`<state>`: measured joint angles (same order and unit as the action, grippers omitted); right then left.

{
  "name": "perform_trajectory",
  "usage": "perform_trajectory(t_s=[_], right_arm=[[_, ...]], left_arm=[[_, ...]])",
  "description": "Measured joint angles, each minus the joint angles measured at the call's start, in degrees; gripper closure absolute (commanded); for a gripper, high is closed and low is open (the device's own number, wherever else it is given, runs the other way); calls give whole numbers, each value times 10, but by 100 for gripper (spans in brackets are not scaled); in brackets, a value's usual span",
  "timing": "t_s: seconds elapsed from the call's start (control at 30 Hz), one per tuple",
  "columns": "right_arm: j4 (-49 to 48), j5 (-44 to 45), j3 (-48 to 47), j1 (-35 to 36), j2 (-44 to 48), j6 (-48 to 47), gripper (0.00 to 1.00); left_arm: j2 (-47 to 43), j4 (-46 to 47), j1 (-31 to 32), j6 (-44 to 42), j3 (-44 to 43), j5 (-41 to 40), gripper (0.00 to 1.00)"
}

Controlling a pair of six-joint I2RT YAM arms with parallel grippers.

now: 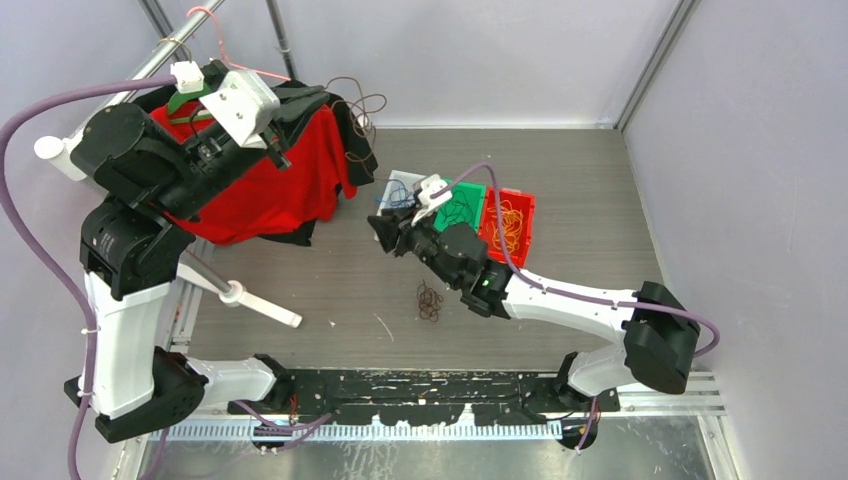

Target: Untangle the cables

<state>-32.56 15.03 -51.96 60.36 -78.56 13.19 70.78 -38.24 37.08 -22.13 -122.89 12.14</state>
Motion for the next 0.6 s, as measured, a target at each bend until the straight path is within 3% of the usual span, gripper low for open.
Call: perform_trajectory(t_s=[0.2,0.33,0.6], right_arm=[[-37,40,9,-58,-3,21,59],[-44,24,31,-92,7,51,51],[-45,-33,130,-114,80,99,47]], left_arm=[[0,0,0,12,23,10,100],[9,0,0,27,33,18,100],[115,21,5,54,17,22,100]])
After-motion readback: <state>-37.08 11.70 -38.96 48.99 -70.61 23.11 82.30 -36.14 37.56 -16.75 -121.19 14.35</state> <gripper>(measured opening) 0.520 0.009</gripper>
